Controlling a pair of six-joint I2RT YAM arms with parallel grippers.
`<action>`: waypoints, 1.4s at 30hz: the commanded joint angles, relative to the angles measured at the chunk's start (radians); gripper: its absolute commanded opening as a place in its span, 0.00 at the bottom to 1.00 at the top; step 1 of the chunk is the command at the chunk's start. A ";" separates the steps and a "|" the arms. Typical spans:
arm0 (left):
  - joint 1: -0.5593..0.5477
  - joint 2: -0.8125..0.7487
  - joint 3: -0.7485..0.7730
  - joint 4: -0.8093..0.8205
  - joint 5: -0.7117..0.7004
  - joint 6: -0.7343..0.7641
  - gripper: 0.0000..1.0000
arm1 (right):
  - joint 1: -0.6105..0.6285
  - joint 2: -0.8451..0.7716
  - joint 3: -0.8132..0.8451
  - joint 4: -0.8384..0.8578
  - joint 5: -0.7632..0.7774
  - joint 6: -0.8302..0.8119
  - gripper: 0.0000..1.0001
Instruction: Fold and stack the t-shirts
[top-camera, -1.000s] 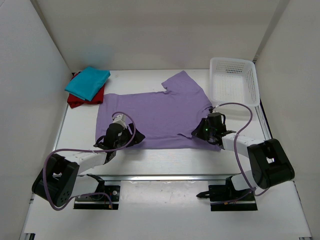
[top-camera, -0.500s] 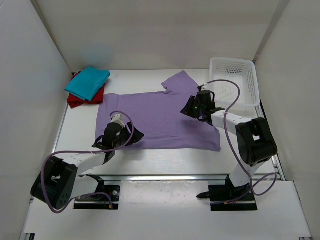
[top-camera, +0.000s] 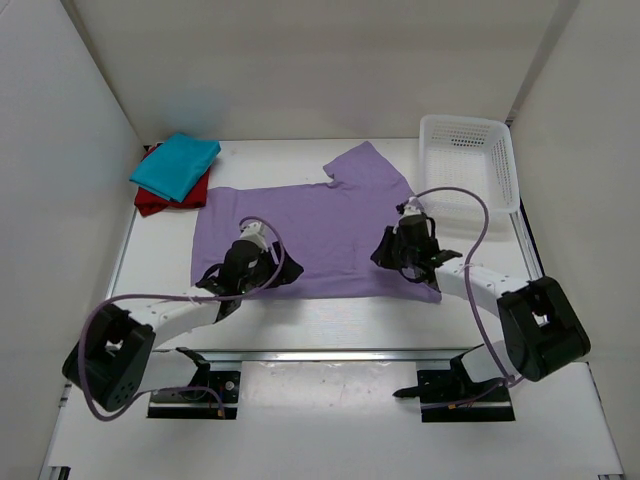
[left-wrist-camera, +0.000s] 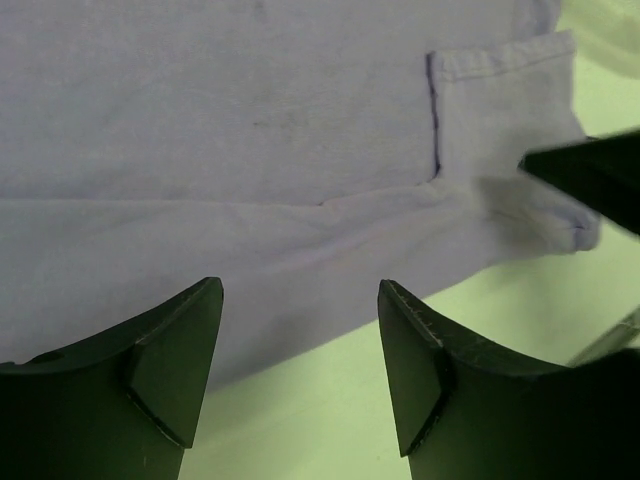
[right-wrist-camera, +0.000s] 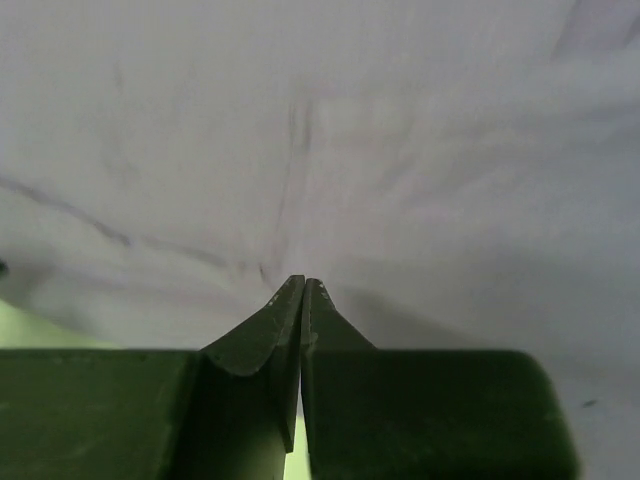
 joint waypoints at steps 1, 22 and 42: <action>-0.045 0.079 0.066 -0.055 -0.061 0.064 0.74 | 0.081 0.008 -0.039 0.004 0.028 -0.028 0.00; -0.195 -0.143 -0.238 -0.151 -0.058 -0.128 0.51 | 0.204 -0.278 -0.282 -0.188 0.034 0.037 0.00; 0.661 0.436 0.564 -0.291 -0.033 0.098 0.32 | 0.162 -0.025 -0.042 0.053 -0.148 -0.036 0.02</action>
